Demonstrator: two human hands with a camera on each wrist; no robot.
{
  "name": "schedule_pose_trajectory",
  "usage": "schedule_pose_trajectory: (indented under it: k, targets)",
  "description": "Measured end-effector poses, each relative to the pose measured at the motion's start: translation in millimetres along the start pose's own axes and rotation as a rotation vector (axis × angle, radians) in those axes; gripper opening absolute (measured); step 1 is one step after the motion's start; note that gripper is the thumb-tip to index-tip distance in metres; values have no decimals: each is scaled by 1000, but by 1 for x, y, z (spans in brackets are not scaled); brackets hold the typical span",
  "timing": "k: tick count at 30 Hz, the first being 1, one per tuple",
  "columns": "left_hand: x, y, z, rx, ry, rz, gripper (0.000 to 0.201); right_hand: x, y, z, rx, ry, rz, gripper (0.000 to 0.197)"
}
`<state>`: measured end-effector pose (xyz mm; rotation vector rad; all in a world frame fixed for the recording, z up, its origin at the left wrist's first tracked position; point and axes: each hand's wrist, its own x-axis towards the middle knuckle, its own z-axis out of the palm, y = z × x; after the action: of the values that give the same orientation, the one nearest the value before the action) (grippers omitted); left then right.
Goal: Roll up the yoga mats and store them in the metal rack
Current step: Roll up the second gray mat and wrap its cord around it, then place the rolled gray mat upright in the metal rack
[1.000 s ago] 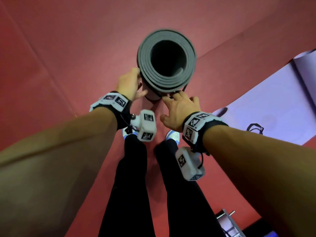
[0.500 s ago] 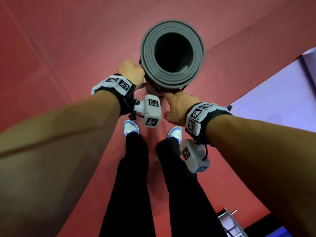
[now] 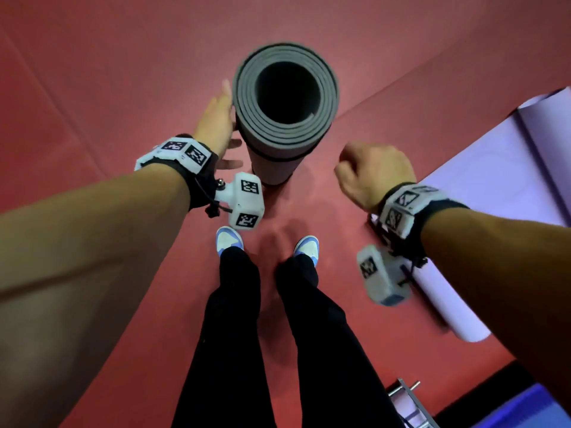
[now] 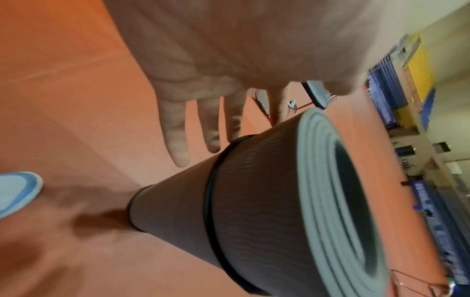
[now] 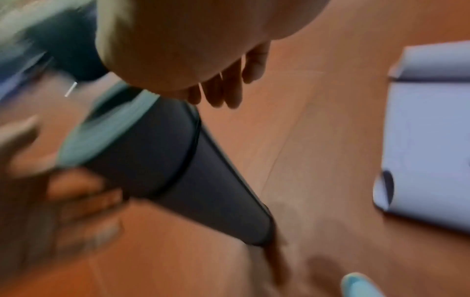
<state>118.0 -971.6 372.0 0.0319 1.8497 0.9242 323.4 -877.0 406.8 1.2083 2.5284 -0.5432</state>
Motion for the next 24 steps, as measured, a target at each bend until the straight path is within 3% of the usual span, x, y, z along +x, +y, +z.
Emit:
schedule_pose_trajectory:
  k: [1,3,5,7,9,12,16,18,21,22,24]
  targets:
    - [-4,8,0,-16,-19,38,54,8,-2,-6,181,101,163,33]
    - [-8,21,3,74,4,113,59,24,-11,-16,562,138,404,45]
    - [-8,26,9,258,90,165,67,35,-23,-21,816,92,485,74]
    - [-10,26,17,337,50,176,68,40,-30,-24,804,65,465,90]
    - [-18,25,31,373,-48,133,61,40,-23,-27,728,48,479,95]
    - [-20,16,53,410,-126,70,59,34,4,-30,644,-52,590,95]
    - [-18,-14,67,125,-247,-173,48,18,32,-14,757,-449,670,90]
    - [-16,-33,68,143,-314,-297,47,3,39,4,817,-630,710,87]
    - [-10,-61,74,274,-514,-406,67,-15,38,34,860,-781,717,60]
    - [-6,-68,78,317,-521,-419,81,-14,38,47,922,-783,682,53]
    - [-5,-86,83,393,-388,-412,106,-22,30,74,1071,-712,614,46]
